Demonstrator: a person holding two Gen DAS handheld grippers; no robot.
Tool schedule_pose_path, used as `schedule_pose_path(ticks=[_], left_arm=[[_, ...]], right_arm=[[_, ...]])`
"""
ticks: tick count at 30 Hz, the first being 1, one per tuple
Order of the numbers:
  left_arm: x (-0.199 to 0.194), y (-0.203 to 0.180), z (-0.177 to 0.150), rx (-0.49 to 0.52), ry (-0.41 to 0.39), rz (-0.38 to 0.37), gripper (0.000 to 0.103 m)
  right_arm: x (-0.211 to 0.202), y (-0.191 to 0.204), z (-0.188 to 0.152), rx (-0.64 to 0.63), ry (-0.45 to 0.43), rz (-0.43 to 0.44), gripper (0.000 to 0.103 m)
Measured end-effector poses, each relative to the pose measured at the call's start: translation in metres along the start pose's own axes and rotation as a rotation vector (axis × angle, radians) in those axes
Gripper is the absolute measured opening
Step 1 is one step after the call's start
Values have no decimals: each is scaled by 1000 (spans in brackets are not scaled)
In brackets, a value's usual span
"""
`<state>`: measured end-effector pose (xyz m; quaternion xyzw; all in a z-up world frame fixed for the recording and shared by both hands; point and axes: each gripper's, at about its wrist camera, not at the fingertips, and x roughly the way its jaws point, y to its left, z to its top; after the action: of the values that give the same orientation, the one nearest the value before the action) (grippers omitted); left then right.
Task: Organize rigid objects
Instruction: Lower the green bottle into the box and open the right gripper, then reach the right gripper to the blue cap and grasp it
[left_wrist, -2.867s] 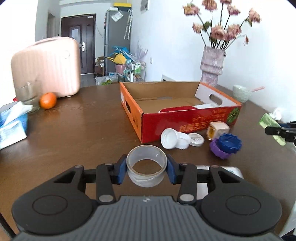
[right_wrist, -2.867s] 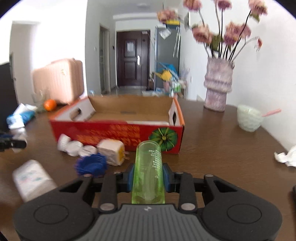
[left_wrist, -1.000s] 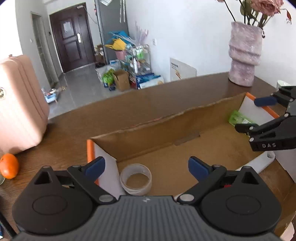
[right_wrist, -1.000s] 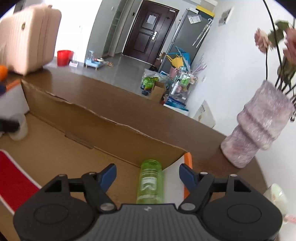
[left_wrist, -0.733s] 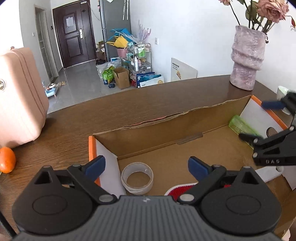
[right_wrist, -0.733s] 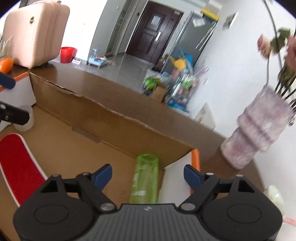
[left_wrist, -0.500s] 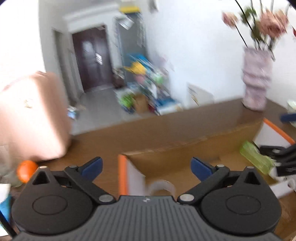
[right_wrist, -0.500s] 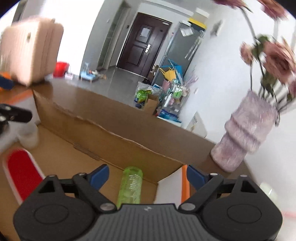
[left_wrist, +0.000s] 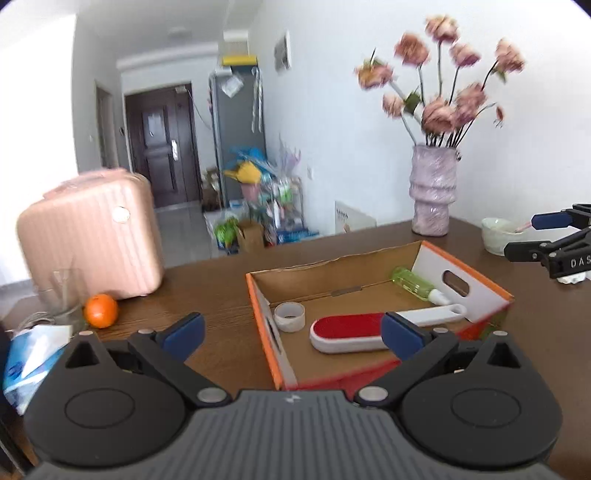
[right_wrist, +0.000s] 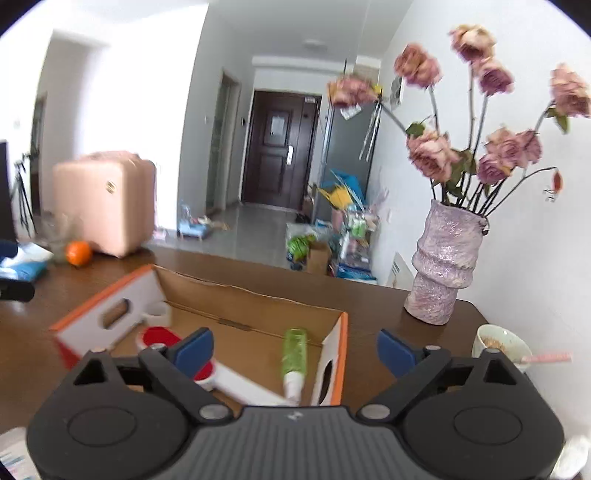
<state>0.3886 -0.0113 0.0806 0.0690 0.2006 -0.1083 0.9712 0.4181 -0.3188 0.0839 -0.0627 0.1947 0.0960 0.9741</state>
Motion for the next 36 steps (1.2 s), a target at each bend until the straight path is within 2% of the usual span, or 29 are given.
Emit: schedule_pose_path(ticks=[3, 6, 8, 12, 15, 18, 21, 27, 29, 32, 36], left_arm=[[-40, -2, -24, -22, -48, -20, 103], [-72, 0, -46, -72, -45, -32, 103], [-91, 0, -63, -127, -34, -4, 103], [-121, -7, -97, -188, 33, 23, 103], [-140, -11, -122, -185, 93, 46, 103], [-151, -10, -135, -197, 134, 46, 103], [-150, -9, -136, -216, 138, 57, 103], [-129, -14, -133, -238, 162, 44, 103], [-121, -16, -133, -234, 165, 22, 103], [-109, -19, -132, -224, 177, 3, 103], [-86, -20, -129, -210, 202, 1, 103]], right_arm=[[-36, 5, -13, 33, -39, 16, 97], [-72, 14, -29, 73, -71, 40, 98], [-94, 19, -45, 93, -90, 44, 99], [-129, 36, -87, 168, -81, 83, 99], [-151, 50, -123, 214, -46, 132, 99], [-162, 61, -151, 236, 12, 138, 99], [-163, 64, -160, 227, 39, 134, 99], [-161, 64, -156, 218, 13, 133, 98], [-150, 63, -157, 232, 45, 126, 97], [-132, 63, -159, 252, 88, 136, 90], [-106, 68, -151, 226, 100, 156, 86]])
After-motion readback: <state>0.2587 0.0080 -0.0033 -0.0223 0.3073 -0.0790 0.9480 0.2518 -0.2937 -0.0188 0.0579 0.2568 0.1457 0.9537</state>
